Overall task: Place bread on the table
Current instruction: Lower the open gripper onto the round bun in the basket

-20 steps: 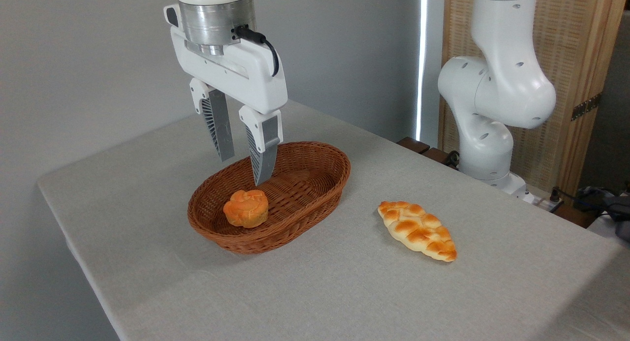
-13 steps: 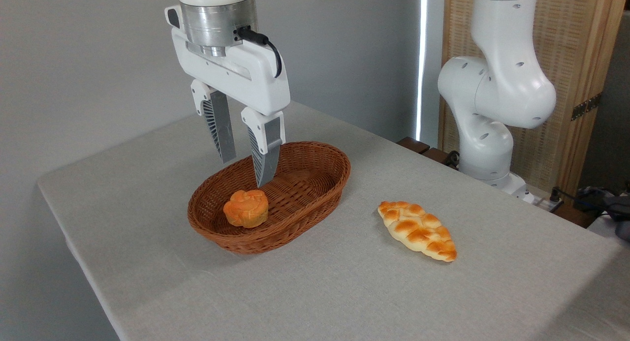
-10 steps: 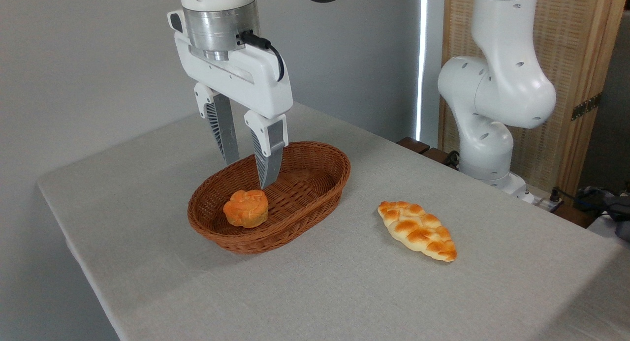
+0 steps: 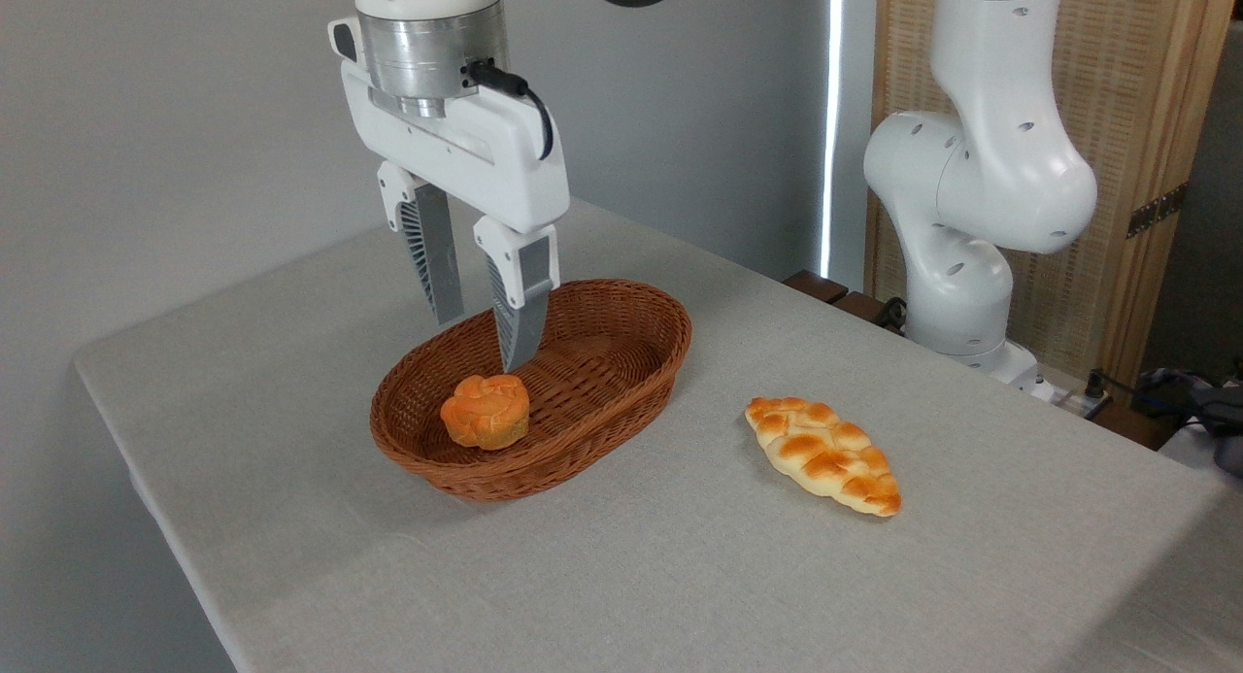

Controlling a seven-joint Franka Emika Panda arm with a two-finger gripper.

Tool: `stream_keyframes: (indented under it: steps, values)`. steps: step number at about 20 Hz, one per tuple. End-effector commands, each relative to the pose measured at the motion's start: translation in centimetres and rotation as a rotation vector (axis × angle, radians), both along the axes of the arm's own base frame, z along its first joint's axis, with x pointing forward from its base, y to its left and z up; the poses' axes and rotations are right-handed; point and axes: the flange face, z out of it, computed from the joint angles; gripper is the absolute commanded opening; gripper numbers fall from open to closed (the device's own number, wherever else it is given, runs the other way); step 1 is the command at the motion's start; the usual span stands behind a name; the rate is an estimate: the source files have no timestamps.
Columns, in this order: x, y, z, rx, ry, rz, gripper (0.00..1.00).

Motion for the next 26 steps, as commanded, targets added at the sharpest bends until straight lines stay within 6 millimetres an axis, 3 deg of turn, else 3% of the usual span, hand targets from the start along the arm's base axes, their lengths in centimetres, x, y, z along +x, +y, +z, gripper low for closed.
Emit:
stream_keyframes:
  steps: [1,5,6,9,18,26]
  values:
    - [-1.5,-3.1,-2.3,-0.015,-0.024,-0.026,1.0]
    - [-3.4,-8.3,-5.3,0.0,0.009,-0.107,1.0]
    - [-3.9,-8.8,-6.5,0.01,0.029,-0.123,1.0]
    - [-4.2,-10.2,-7.5,0.008,-0.011,-0.141,1.0]
    - [-4.4,-10.7,-11.5,0.022,-0.072,-0.225,1.0]
    - [-4.8,-10.5,-13.5,0.026,-0.062,-0.234,1.0]
